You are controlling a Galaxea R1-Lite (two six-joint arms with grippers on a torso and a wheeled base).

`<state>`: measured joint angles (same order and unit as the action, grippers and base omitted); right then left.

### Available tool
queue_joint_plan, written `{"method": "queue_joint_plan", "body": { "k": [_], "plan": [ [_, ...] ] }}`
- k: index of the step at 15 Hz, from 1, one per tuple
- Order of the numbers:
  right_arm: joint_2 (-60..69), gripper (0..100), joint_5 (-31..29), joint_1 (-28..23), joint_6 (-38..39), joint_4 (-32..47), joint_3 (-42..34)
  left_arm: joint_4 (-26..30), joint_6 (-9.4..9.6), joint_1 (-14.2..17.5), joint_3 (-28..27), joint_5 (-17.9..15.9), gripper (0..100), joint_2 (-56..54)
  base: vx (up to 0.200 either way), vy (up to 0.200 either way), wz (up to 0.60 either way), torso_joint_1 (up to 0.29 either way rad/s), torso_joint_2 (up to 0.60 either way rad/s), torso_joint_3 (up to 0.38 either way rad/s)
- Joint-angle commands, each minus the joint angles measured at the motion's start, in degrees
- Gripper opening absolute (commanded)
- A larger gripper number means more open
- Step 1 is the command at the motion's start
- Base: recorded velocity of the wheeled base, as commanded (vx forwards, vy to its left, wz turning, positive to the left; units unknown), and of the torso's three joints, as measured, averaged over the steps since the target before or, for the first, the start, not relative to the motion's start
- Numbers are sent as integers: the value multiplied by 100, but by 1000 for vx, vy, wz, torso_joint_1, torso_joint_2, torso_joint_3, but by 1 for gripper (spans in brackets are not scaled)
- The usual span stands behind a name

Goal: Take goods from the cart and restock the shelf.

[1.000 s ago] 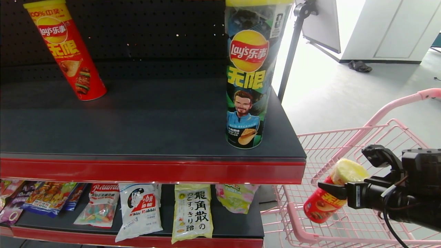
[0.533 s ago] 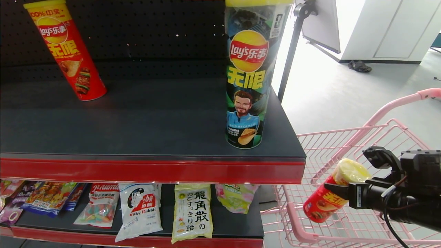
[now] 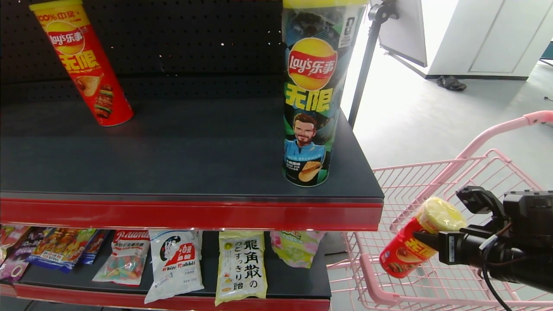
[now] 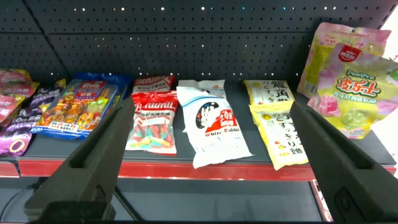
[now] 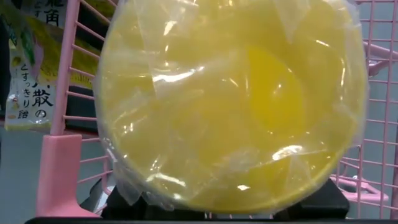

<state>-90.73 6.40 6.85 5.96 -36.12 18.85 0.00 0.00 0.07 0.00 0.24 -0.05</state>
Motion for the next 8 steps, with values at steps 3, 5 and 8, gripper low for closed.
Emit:
{"method": "queue_joint_plan", "body": {
  "k": [3, 5, 8],
  "plan": [
    [873, 0, 2, 0, -25, -44, -83, 0, 0, 1, 0, 2, 100, 5, 0, 0, 0, 0, 0, 0],
    [1858, 0, -42, 9, -51, -35, -294, 0, 0, 1, 0, 2, 100, 5, 0, 0, 0, 0, 0, 0],
    [2605, 0, -7, -228, -183, 246, 796, 0, 0, 1, 0, 2, 100, 5, 0, 0, 0, 0, 0, 0]
  ]
}}
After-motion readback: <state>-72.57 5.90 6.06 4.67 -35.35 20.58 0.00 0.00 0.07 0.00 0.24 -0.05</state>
